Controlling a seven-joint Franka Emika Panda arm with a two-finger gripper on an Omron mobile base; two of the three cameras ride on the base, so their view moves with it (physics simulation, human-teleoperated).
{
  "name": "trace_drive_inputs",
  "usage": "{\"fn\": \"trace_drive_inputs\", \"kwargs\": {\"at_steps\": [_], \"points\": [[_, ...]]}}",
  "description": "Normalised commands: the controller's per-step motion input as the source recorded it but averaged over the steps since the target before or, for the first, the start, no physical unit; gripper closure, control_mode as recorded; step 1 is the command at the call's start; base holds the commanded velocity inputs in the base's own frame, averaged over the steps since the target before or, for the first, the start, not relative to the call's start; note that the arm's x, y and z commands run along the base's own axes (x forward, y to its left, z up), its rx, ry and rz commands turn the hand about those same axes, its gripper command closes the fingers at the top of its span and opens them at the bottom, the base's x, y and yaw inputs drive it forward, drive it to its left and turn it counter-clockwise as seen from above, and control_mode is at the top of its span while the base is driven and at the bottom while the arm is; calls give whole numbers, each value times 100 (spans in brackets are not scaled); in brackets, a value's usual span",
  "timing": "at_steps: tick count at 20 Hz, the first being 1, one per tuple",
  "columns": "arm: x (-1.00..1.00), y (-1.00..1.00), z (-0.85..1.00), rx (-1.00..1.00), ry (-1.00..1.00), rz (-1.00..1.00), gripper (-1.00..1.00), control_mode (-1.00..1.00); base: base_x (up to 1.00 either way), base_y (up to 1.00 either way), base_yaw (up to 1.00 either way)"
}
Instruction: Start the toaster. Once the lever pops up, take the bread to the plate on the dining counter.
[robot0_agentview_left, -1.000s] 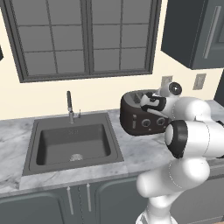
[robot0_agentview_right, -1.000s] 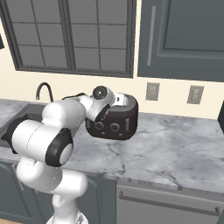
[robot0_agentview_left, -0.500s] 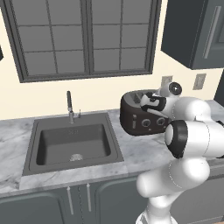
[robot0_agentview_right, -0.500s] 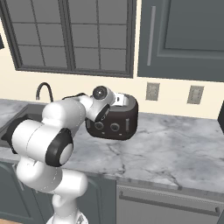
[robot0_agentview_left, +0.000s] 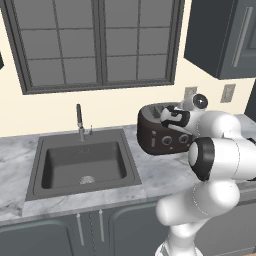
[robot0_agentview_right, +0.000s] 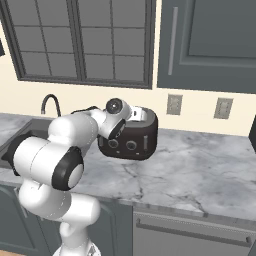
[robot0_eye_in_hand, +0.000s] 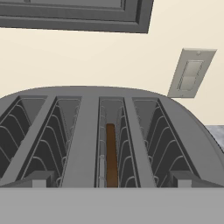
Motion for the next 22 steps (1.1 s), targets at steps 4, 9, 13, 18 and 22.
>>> {"fn": "trace_drive_inputs", "kwargs": {"at_steps": [4,9,13,18,22], "points": [[0,0,0,0,0,0,-100,-100,0,0,0],[0,0,0,0,0,0,-100,-100,0,0,0],[0,0,0,0,0,0,-100,-100,0,0,0],[0,0,0,0,0,0,-100,-100,0,0,0],[0,0,0,0,0,0,-100,-100,0,0,0]]}}
